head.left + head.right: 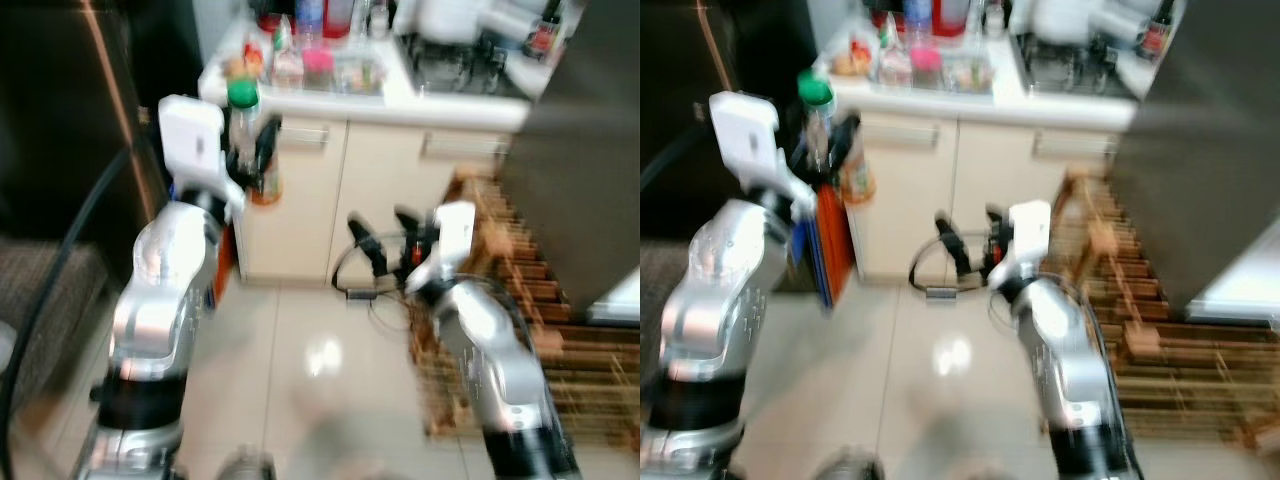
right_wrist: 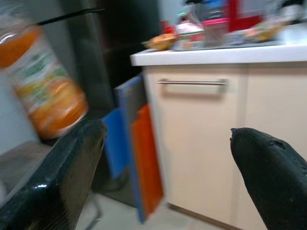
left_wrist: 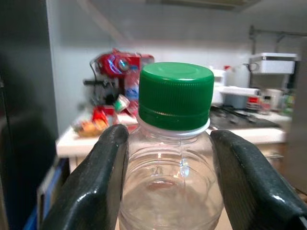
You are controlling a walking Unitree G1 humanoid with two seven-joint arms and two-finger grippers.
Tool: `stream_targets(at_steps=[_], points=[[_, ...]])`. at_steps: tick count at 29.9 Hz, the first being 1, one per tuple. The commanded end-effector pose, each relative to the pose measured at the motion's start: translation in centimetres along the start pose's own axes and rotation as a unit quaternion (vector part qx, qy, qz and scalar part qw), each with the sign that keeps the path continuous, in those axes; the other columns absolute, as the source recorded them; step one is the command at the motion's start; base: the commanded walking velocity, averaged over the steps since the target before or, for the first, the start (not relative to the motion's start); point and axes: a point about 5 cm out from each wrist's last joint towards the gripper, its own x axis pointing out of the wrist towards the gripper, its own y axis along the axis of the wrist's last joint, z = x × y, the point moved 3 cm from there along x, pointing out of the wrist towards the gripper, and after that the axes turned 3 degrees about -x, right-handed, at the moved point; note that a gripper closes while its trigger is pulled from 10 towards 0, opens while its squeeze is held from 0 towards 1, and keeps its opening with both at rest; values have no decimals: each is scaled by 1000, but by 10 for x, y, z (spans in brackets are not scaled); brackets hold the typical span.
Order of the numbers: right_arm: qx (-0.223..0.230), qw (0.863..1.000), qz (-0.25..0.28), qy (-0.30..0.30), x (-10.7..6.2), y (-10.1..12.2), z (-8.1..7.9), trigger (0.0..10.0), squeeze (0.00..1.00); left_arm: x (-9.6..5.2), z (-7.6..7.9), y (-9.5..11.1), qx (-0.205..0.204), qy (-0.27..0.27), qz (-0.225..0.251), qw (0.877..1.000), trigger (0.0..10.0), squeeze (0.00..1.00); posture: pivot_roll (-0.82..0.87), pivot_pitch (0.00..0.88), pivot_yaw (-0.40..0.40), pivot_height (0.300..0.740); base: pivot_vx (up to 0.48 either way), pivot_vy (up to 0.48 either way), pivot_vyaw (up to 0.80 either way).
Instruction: Restocking fridge
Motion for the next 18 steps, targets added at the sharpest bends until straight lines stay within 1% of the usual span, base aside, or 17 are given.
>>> stream_targets(at_steps=[1, 2, 3, 5, 8, 11, 13, 18], points=[[-14, 1000, 7, -27, -3, 1, 10, 10000, 0, -5, 3, -10, -11, -4, -23, 1000, 10000, 0, -65, 0, -7, 740, 0, 0, 0], [-14, 999, 5, -39, -4, -1, 14, 10000, 0, -11, 6, -21, -9, -7, -41, 999, 10000, 0, -63, 0, -11, 740, 0, 0, 0], [-14, 999, 2, -43, -5, -3, 16, 10000, 0, -14, 6, -26, -8, -7, -47, 999, 10000, 0, -63, 0, -12, 740, 0, 0, 0], [-18, 999, -8, -44, -6, -8, 17, 10000, 0, -17, 4, -37, -16, 3, -61, 998, 10000, 0, -63, 0, -12, 740, 0, -362, 0], [-27, 999, -16, -41, -7, -12, 16, 10000, 0, -18, -4, -48, -25, 15, -77, 997, 10000, 0, -65, 0, -23, 740, 0, -453, -646], [-40, 998, -21, -45, -8, -15, 19, 10000, 0, -20, -8, -54, -38, 19, -85, 995, 10000, 0, -66, 0, -21, 740, 0, -435, -763], [-41, 998, -20, -48, -8, -15, 20, 10000, 0, -20, -8, -55, -35, 17, -86, 996, 10000, 0, -67, 0, -20, 740, 0, -412, -763], [-46, 996, -18, -73, -9, -16, 27, 10000, 0, -18, -6, -59, -23, 11, -90, 996, 10000, 0, -88, 0, -8, 740, 241, -412, -763]])
